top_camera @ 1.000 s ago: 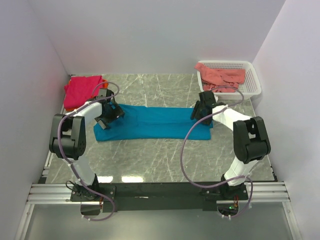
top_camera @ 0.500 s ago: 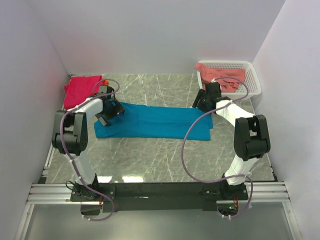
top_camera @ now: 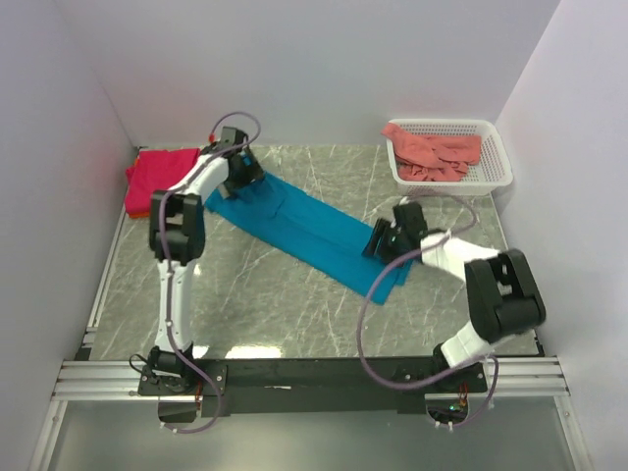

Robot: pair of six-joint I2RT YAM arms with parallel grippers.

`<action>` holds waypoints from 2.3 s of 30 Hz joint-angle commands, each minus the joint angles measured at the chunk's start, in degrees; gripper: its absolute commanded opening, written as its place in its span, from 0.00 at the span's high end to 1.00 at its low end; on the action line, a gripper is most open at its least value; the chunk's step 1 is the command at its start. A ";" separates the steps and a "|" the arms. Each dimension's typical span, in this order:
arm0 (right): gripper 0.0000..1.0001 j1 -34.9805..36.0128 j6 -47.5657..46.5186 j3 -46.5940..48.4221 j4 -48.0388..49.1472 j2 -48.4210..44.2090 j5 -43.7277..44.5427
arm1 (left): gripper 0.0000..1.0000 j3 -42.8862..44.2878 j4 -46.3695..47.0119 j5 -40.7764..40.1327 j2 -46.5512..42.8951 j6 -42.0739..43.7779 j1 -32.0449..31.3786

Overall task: Fold and stack the t-shirts
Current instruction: Fold the tshirt

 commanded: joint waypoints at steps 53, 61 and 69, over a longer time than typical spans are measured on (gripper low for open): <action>0.42 25.17 6.91 -26.93 -10.53 -32.83 -14.84 | 0.03 -79.62 12.42 16.14 -71.62 -24.92 -37.83; 0.52 25.35 7.79 -28.25 -9.12 -32.30 -16.60 | 0.28 -81.48 14.20 18.53 -66.63 -27.21 -42.66; 0.61 25.44 7.70 -29.84 -7.55 -30.64 -17.39 | 0.55 -80.16 10.50 14.14 -61.61 -27.65 -45.04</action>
